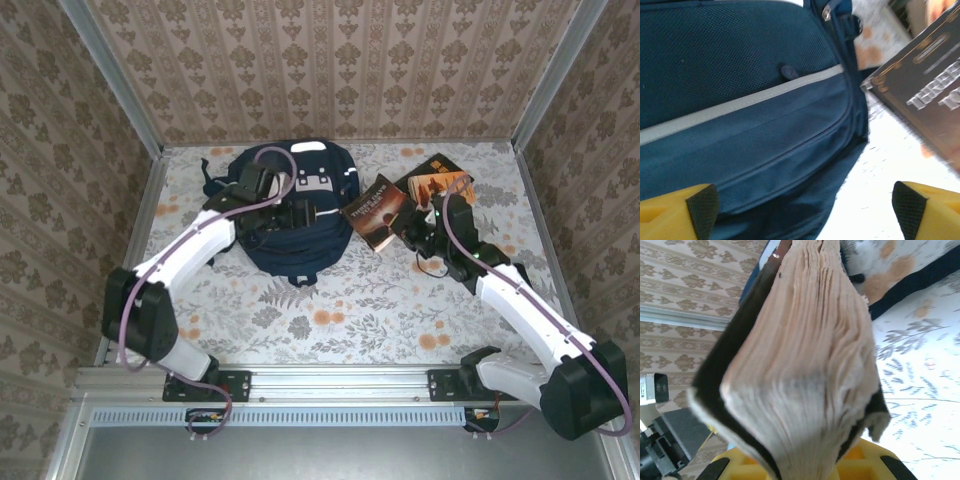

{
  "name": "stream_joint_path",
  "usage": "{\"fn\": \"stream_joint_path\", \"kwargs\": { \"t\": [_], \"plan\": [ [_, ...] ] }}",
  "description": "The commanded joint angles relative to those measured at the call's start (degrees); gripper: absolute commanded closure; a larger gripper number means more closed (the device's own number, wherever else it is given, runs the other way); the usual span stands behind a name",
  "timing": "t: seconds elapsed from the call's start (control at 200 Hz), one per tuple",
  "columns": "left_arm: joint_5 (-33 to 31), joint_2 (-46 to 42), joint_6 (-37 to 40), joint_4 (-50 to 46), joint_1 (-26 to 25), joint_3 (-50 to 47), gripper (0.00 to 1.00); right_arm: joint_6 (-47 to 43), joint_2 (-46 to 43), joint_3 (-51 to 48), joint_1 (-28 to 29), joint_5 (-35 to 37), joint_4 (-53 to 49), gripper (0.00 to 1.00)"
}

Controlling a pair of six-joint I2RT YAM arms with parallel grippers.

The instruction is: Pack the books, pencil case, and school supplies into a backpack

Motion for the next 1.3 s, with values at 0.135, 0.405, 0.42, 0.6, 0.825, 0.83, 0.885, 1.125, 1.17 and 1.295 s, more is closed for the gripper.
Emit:
{"fn": "stream_joint_path", "kwargs": {
  "t": [0.135,0.405,0.42,0.6,0.825,0.83,0.885,1.125,1.17,1.295],
  "plan": [
    [-3.46,8.70,22.63,-14.45,-2.54,11.25,0.00,-5.38,-2.96,0.19,-2.36,-0.51,-1.91,0.85],
    [-11.01,17.87,34.99,-22.88,-7.91,22.29,0.11,-4.88,-2.05,-1.21,-3.45,-1.49,-0.95,0.84],
    [-10.96,18.31,34.91,-23.04,-7.84,22.90,0.11,-4.85,-2.05,-1.31,-3.56,-1.53,-0.88,0.84],
    [-8.93,24.11,35.43,-26.62,-8.07,28.99,0.22,-4.81,-2.66,-2.05,-3.98,-1.90,-1.08,0.84],
    [-9.31,27.83,36.54,-27.48,-8.27,31.85,0.28,-5.22,-3.55,-2.36,-4.47,-2.32,-1.78,0.84],
    [-9.30,27.86,36.55,-27.42,-8.27,31.83,0.28,-5.21,-3.59,-2.36,-4.51,-2.33,-1.80,0.84],
    [-9.58,28.29,37.19,-26.83,-8.36,31.84,0.26,-5.20,-3.67,-2.38,-4.60,-2.52,-1.96,0.84],
    [-16.35,31.56,42.14,-26.77,-8.53,33.96,0.25,-5.02,-4.68,-3.06,-4.68,-2.49,-2.45,0.84],
    [-16.40,32.28,43.35,-27.08,-8.53,34.40,0.25,-4.98,-4.91,-3.19,-4.67,-2.40,-2.57,0.83],
    [-15.25,34.06,46.41,-28.08,-8.61,35.71,0.24,-4.63,-5.65,-3.66,-4.64,-2.58,-1.74,0.83]
  ]
}}
